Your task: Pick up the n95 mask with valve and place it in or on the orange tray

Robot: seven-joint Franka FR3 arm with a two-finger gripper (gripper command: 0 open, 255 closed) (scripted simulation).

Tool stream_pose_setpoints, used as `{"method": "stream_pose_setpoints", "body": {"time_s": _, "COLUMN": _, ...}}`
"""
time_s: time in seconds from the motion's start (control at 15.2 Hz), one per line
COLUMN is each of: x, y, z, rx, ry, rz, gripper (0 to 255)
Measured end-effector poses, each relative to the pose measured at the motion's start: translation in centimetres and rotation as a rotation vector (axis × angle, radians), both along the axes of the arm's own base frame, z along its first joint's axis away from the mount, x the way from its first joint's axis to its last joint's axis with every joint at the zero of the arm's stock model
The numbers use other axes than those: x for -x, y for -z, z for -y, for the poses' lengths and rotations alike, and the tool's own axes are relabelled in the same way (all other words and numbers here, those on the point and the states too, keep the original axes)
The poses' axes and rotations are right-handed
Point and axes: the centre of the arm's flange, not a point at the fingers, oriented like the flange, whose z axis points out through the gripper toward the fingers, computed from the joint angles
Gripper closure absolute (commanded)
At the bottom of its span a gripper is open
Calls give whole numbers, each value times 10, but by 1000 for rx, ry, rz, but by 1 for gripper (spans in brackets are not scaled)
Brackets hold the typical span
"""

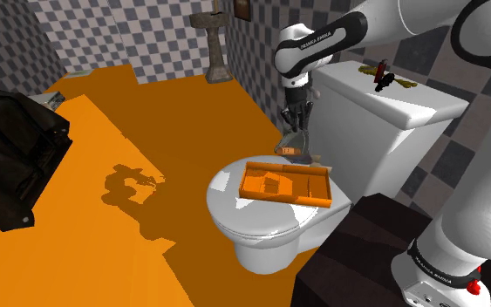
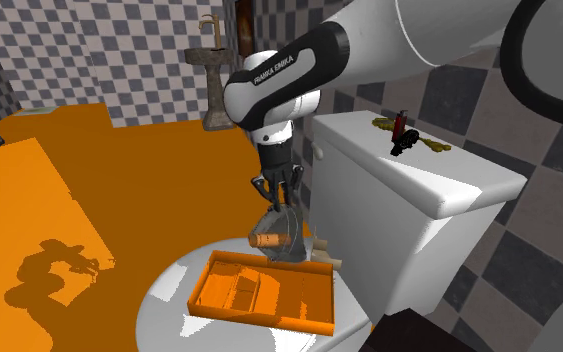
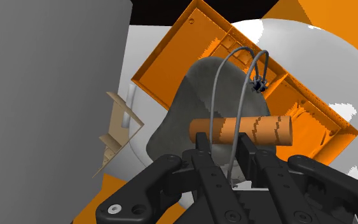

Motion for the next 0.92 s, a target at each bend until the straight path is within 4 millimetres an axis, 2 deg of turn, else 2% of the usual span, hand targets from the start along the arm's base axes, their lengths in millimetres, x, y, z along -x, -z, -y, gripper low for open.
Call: {"method": "stream_pose_setpoints", "body": {"time_s": 0.92, "x": -2, "y": 71, "z": 0, "rx": 0, "ry": -1, "rz": 6, "gripper": 255}}
